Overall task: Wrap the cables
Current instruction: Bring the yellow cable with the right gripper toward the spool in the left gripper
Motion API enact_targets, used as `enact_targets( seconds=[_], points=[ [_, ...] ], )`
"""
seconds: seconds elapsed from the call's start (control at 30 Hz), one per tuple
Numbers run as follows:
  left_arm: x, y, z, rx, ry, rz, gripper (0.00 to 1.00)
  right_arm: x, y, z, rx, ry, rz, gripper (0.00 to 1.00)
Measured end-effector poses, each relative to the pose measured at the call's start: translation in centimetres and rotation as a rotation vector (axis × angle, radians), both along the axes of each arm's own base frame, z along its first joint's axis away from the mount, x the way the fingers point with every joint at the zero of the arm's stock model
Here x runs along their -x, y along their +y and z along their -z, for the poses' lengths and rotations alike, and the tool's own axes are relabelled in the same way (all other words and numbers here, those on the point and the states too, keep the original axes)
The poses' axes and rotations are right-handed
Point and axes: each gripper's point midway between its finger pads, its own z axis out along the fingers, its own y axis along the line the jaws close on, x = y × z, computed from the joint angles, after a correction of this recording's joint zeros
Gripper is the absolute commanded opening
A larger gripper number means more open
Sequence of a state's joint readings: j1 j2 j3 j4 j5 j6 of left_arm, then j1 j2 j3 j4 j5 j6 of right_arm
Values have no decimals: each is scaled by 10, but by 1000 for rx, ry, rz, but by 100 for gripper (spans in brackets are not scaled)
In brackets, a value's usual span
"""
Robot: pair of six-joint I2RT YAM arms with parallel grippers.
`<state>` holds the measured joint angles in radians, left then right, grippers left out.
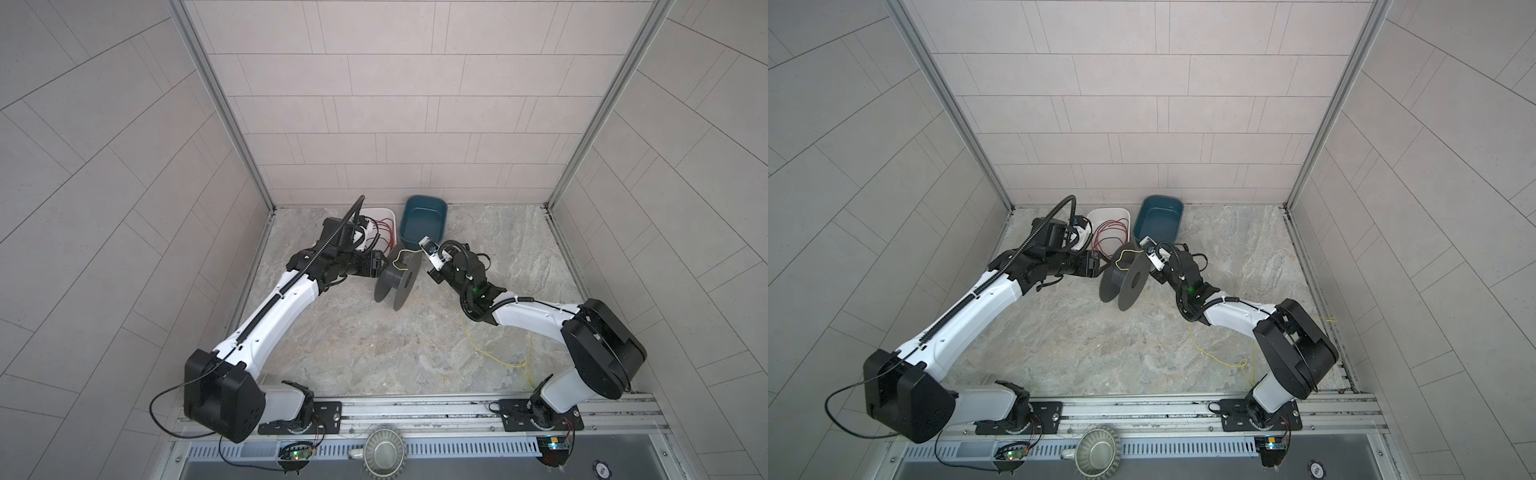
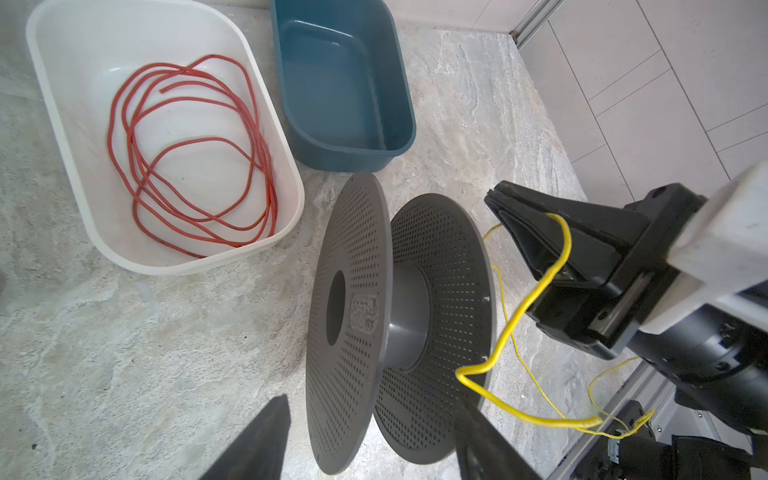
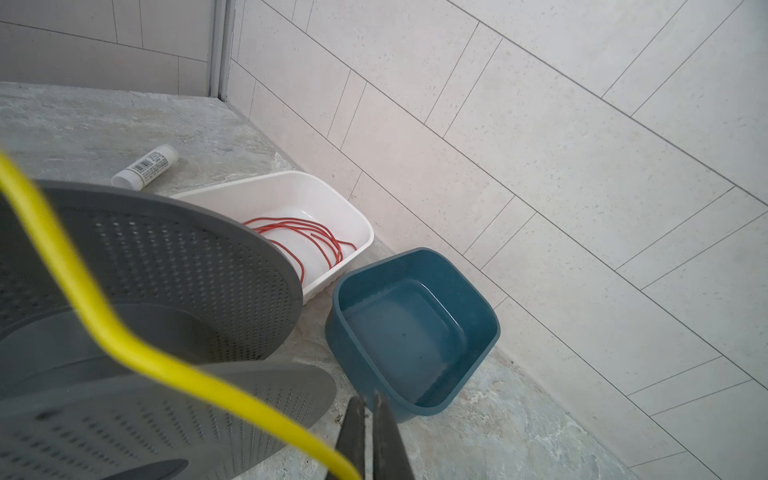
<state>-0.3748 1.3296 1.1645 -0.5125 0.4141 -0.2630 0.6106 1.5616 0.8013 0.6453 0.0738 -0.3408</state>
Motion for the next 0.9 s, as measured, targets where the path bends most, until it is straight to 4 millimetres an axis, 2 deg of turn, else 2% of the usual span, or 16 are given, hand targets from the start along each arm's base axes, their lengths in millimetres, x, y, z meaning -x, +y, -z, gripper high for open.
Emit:
enact_targets(
  seconds=[0.17,0.57,0.9],
  points=[
    [-1,-5,6,36,-2,8,68,-2,-1,10,19,23,9,0],
    [-13,-19,-8,118,-79,42,67,-6,1,17,45,59,14,0],
    [-24,-24,13,97,-44,49,66,-10,4,18,60,78,13,0]
  ],
)
